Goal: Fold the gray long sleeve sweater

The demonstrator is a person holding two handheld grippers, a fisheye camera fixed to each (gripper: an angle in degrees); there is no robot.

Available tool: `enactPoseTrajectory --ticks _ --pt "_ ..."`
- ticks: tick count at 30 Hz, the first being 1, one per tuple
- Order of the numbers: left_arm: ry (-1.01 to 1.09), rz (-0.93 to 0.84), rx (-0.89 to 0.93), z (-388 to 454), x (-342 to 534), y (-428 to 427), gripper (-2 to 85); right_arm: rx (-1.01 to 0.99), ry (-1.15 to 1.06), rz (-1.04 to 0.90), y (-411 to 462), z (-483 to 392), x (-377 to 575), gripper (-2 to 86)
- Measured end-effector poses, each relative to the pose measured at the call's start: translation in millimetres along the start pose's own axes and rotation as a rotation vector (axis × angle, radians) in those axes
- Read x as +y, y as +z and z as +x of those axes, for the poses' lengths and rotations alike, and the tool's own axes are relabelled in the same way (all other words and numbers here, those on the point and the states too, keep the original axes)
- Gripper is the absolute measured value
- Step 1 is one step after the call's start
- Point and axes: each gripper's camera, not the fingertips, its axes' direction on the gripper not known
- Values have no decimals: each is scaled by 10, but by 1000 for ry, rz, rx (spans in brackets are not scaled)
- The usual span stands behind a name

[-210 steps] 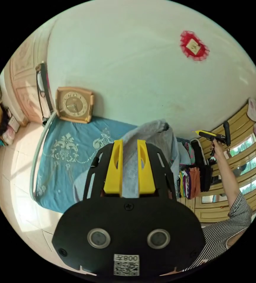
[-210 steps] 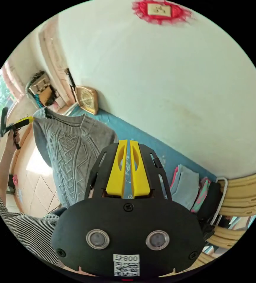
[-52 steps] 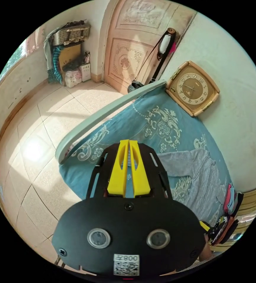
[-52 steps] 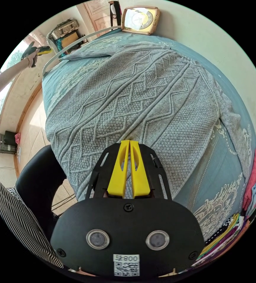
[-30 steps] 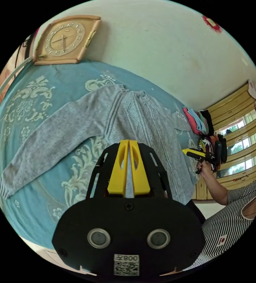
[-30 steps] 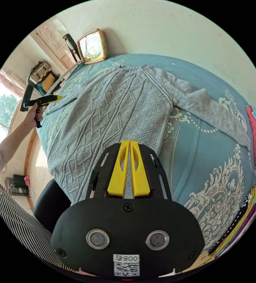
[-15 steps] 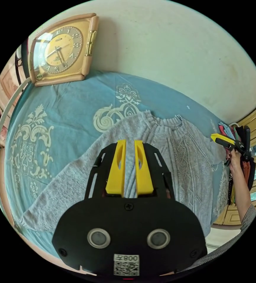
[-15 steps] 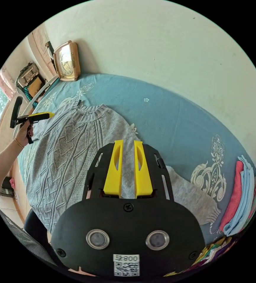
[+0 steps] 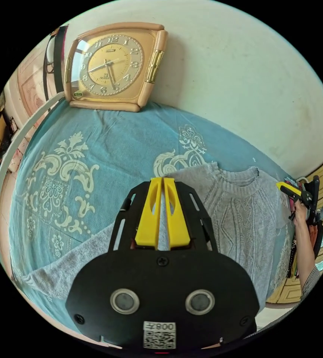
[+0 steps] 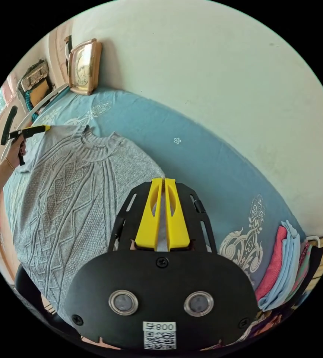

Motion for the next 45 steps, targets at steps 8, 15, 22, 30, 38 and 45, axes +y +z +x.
enactPoseTrajectory --ticks 8,15,22,30,38,45 --pt "-50 -21 42 436 192 270 16 6 39 -150 511 178 -44 13" --pt "178 61 248 1358 872 -19 11 -195 156 137 -245 672 681 11" --pt "278 -100 183 2166 1363 432 3 -61 147 -141 160 751 1521 2" --pt "346 -74 189 2819 1657 183 12 -102 355 28 -174 1197 2141 3" --pt "608 -53 442 4184 1785 159 44 -144 903 248 -693 2680 4072 60" --pt "799 -111 583 5784 1824 585 52 -180 1158 289 -543 3444 4639 77"
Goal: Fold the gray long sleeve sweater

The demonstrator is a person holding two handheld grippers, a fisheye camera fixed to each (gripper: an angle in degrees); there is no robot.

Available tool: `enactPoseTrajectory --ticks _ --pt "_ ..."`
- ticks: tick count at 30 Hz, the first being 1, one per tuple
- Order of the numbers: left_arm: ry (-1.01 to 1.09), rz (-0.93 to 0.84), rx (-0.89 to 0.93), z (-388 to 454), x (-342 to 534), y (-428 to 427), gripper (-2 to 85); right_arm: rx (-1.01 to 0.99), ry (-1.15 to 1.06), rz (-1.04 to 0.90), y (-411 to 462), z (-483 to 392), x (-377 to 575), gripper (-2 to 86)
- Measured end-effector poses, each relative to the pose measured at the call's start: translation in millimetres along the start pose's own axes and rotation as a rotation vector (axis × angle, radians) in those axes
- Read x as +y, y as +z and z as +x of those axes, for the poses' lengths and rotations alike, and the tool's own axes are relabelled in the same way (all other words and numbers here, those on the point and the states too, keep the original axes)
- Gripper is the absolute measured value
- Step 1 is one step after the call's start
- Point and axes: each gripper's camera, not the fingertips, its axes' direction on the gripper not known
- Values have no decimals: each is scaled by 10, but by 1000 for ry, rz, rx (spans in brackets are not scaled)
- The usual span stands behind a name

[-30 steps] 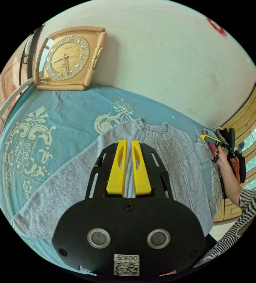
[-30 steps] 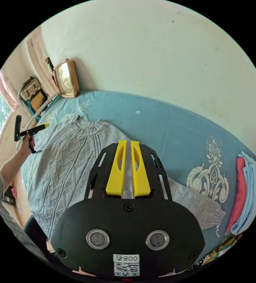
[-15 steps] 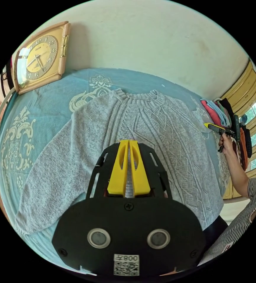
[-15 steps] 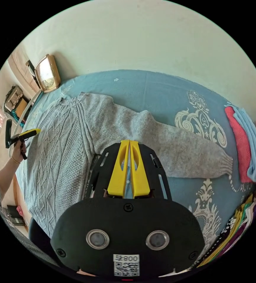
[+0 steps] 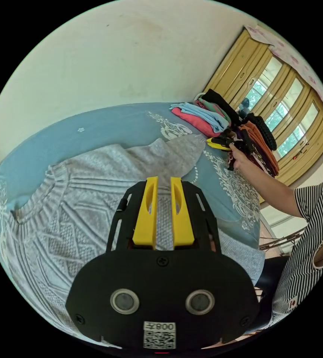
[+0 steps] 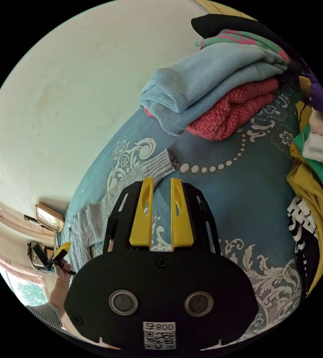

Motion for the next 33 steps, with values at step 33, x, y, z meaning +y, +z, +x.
enactPoseTrajectory --ticks 33 --pt "-473 381 642 -1158 1536 -1121 33 -464 -825 -61 -95 -2178 2777 9"
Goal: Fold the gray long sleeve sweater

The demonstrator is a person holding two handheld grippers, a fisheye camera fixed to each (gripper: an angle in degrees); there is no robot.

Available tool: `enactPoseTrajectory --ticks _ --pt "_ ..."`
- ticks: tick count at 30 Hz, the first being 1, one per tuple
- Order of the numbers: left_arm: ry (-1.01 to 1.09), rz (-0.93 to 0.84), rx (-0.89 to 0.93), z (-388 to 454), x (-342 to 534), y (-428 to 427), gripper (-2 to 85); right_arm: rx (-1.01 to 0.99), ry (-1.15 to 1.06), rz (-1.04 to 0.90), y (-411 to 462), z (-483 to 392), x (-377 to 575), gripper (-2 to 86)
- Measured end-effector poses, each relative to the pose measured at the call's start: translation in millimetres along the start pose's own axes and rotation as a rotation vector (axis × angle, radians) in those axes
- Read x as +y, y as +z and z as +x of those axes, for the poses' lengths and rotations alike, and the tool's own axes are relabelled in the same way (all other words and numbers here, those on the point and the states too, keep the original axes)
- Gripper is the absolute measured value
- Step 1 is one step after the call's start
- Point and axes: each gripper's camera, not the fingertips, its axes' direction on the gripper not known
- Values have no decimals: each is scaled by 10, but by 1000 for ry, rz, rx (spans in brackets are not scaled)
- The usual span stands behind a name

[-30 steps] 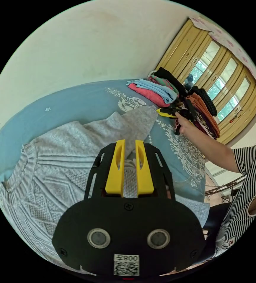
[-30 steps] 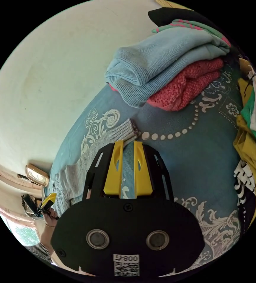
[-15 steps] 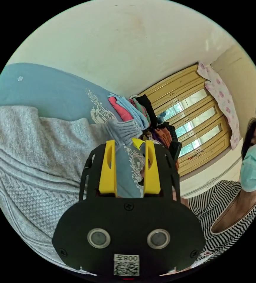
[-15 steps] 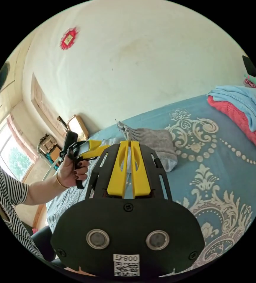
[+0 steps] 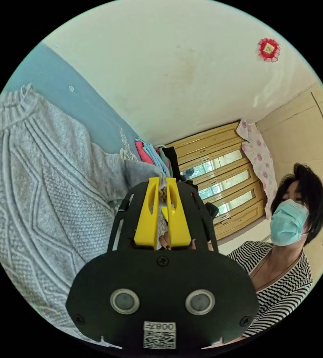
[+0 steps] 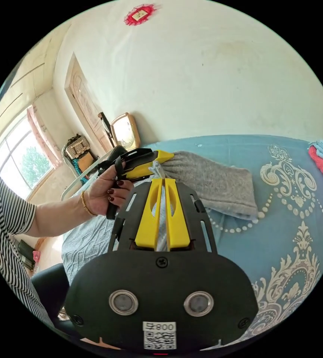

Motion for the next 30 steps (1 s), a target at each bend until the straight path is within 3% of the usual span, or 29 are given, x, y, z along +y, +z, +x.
enactPoseTrajectory --ticks 5,13,22,30 --pt "47 111 -114 387 343 -1263 30 -166 -87 26 311 -680 -168 9" --pt "-142 263 -294 188 1483 -3024 28 -358 -190 -166 1306 -1710 29 9" --pt "-208 310 -351 -18 2032 -4042 27 -414 -220 -293 2100 -2220 136 10" --pt "-243 260 -419 -307 2099 -4457 29 -361 -222 -391 2734 -2334 99 11"
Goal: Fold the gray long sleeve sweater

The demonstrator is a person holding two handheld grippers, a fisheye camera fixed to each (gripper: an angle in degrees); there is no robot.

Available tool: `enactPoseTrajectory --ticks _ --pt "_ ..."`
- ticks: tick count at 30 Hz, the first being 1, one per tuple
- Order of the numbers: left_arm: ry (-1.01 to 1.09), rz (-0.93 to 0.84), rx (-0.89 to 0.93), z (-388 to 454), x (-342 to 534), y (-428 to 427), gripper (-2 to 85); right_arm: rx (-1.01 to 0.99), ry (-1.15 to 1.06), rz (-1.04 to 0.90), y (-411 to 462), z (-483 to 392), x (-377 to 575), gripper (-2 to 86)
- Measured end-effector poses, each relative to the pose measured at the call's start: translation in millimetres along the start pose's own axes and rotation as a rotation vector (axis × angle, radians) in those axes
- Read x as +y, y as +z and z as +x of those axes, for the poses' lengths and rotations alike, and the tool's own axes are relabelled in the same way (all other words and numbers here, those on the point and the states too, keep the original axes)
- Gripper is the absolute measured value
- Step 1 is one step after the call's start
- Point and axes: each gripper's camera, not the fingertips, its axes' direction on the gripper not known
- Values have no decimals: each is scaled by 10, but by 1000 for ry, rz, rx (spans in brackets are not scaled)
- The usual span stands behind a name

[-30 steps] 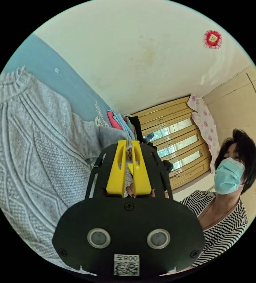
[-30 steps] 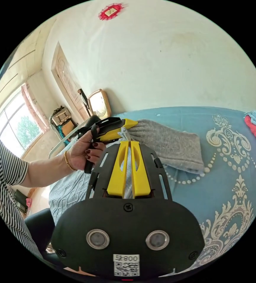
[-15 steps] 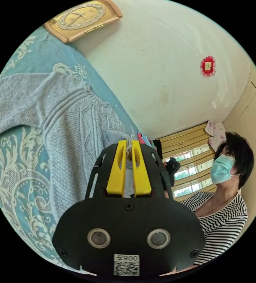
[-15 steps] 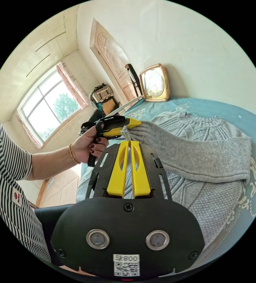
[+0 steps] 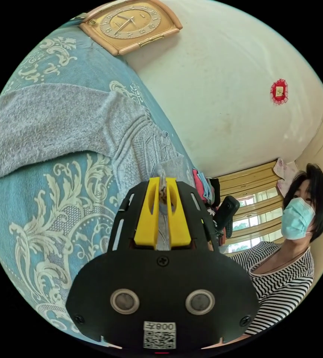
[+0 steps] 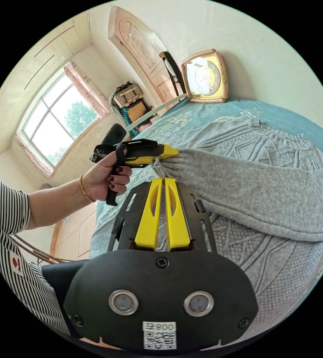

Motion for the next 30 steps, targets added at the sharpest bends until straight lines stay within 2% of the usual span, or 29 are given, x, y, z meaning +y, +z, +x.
enactPoseTrajectory --ticks 5,8,10,13,17,21,25,30 --pt "-8 -20 -44 -176 -46 -116 34 9 31 -37 266 149 -157 14" --pt "14 -56 -145 -226 -45 -183 45 39 57 -126 497 231 -282 18" --pt "26 2 -170 -176 -9 -354 61 26 83 -218 662 323 -411 23" --pt "39 82 -221 -83 70 -588 76 -16 111 -241 685 447 -519 33" --pt "17 27 -292 -79 75 -603 84 -32 147 -229 470 555 -544 53" --pt "-14 -42 -279 -135 -7 -432 76 69 226 -114 -315 831 -338 59" --pt "-15 -76 -284 -35 -33 -350 35 377 436 -42 -1160 1338 63 65" --pt "51 -38 -374 360 -10 -502 22 493 597 -37 -1416 1738 287 68"
